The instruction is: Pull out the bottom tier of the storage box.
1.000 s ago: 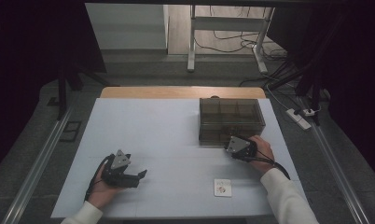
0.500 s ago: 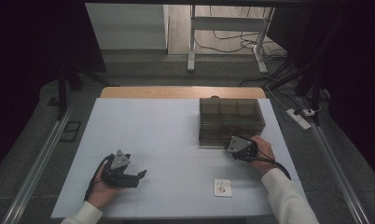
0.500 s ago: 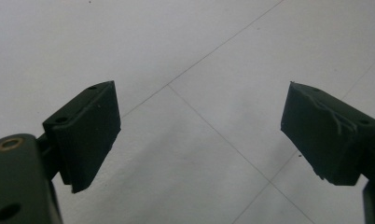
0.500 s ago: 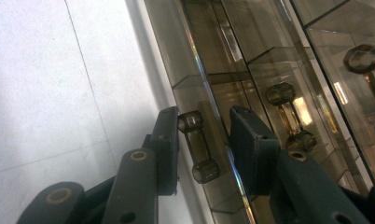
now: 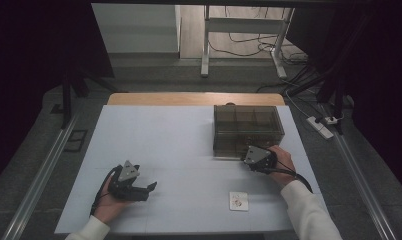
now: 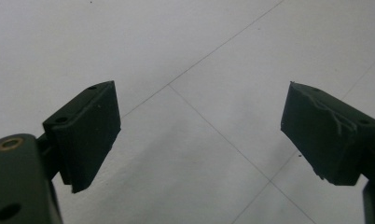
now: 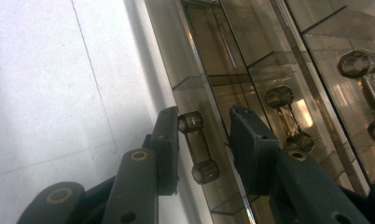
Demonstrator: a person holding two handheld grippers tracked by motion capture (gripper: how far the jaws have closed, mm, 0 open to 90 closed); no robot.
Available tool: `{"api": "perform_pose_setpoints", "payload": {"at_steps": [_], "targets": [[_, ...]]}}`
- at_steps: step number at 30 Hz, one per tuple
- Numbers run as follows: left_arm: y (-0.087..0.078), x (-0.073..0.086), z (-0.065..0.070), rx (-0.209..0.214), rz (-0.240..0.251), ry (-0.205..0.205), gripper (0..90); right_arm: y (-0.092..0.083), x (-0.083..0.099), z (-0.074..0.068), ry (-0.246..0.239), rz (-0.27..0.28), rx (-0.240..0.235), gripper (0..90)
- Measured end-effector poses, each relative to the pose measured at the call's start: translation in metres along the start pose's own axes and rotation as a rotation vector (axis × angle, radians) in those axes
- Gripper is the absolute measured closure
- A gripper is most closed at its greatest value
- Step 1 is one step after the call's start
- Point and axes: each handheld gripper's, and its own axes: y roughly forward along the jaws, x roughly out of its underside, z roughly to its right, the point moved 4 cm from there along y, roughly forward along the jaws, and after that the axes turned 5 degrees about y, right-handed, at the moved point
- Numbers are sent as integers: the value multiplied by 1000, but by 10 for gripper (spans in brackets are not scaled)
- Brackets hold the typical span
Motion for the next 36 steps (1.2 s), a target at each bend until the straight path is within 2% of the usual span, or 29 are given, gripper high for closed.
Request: {"api": "perform_pose_setpoints", "payload": {"at_steps": [36], "targets": [[-1,0,-1,-5,2,0,123,-6,-2,-3,13,2,-43,642]]}}
